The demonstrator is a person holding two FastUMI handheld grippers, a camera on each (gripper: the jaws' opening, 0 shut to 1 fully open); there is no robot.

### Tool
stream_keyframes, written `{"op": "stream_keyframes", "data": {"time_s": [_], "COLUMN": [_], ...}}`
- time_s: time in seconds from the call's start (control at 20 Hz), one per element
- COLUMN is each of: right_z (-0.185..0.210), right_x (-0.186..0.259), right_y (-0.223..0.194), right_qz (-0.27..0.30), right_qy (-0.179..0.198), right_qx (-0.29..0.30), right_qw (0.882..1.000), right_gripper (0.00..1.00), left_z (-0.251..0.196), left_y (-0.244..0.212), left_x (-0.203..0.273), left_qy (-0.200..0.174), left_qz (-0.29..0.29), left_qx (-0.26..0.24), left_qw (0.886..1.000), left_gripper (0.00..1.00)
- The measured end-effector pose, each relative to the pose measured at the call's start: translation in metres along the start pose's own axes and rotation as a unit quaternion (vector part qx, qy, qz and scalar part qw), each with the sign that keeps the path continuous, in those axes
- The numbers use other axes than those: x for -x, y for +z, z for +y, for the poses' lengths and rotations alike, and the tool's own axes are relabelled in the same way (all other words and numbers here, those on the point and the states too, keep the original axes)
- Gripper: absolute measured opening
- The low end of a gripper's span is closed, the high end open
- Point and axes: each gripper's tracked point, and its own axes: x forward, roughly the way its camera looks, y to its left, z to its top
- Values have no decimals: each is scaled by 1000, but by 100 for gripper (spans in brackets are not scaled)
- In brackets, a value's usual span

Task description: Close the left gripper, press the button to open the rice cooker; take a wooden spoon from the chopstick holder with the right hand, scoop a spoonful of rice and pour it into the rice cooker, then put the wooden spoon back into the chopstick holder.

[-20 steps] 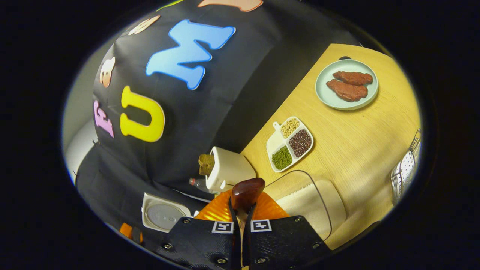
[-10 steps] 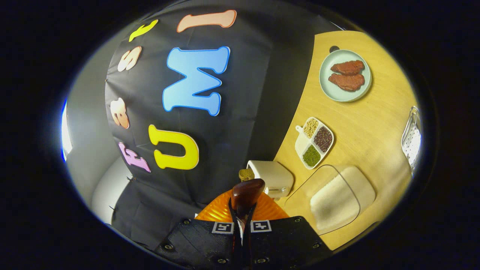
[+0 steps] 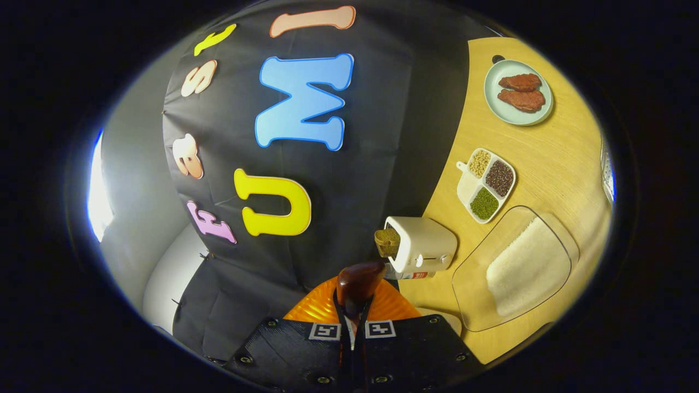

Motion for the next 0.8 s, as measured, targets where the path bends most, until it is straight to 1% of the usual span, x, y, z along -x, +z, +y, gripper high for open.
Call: {"op": "stream_keyframes", "data": {"time_s": [0.05,0.1,0.3,0.45,0.8], "right_z": [4,8,19,16,22], "right_x": [-4,-9,-28,-45,-88], "right_y": [-5,-11,-29,-51,-101], "right_qz": [6,11,30,54,97], "right_qy": [2,5,8,-5,-13], "right_qx": [5,9,28,55,72], "right_qw": [1000,1000,999,997,993], "right_gripper": [2,2,2,2,2], "left_z": [5,9,26,38,77], "left_y": [-1,0,-2,-6,-20], "left_x": [1,3,11,15,18], "left_qy": [0,1,4,2,7], "left_qz": [0,0,-1,2,16], "left_qx": [-4,-9,-23,-25,-21], "left_qw": [1000,1000,1000,1000,1000], "left_gripper": [100,96,96,96,96]}}
